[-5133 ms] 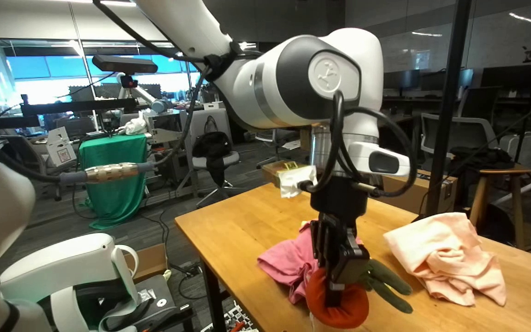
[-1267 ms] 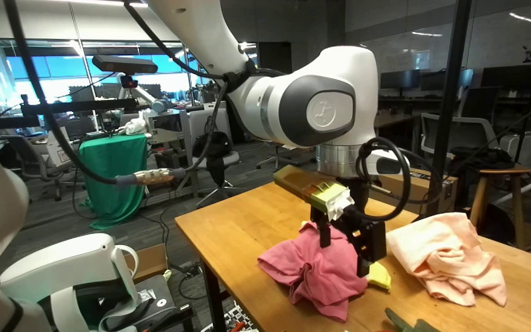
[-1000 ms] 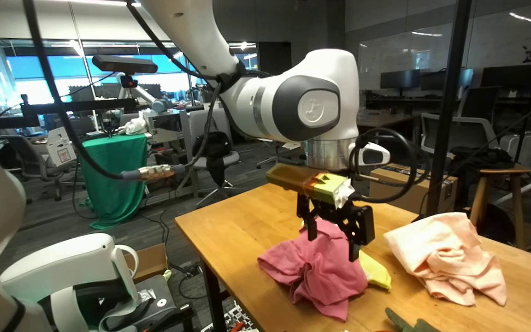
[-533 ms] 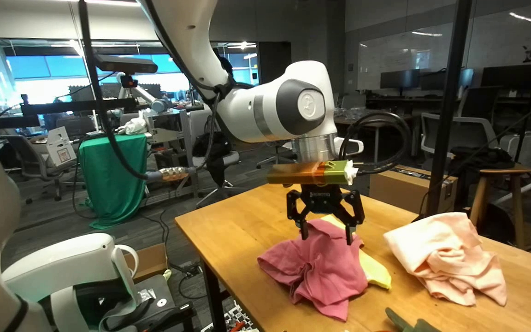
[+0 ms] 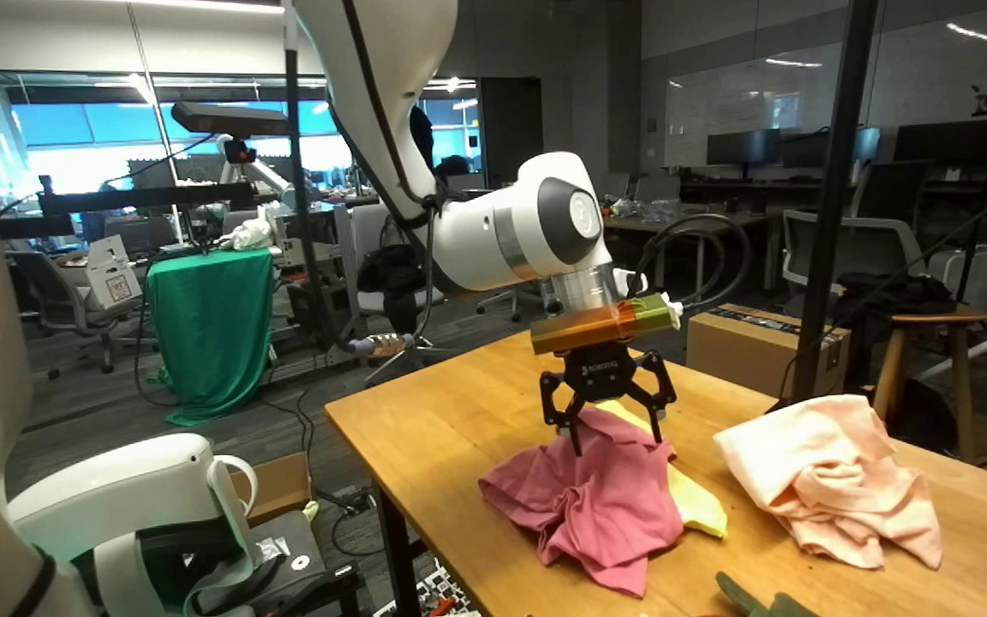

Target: Separate the objects on the heap

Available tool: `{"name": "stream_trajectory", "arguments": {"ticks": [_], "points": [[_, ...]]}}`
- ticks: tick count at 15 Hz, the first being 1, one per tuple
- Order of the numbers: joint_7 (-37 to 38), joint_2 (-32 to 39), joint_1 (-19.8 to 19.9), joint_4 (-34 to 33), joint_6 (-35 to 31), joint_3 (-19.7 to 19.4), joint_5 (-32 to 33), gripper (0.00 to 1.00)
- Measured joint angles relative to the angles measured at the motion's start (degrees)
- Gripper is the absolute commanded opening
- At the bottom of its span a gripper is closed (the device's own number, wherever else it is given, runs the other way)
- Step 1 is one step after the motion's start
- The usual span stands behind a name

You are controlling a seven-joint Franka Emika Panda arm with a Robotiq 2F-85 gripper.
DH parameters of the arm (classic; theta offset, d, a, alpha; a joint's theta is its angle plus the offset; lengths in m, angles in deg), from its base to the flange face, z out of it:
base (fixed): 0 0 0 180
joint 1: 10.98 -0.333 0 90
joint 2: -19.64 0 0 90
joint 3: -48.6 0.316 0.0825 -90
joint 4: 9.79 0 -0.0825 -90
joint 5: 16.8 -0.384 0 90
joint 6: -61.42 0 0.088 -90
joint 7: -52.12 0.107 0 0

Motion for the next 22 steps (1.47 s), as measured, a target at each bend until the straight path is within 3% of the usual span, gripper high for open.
{"name": "stream_trajectory", "arguments": {"ticks": [17, 22], "points": [[-6.1, 12.7, -2.6, -16.4, 0.1, 6.0, -4.7, 1.0], [-6.2, 12.8, -4.1, -21.2, 6.5, 8.0, -9.0, 1.0]]}}
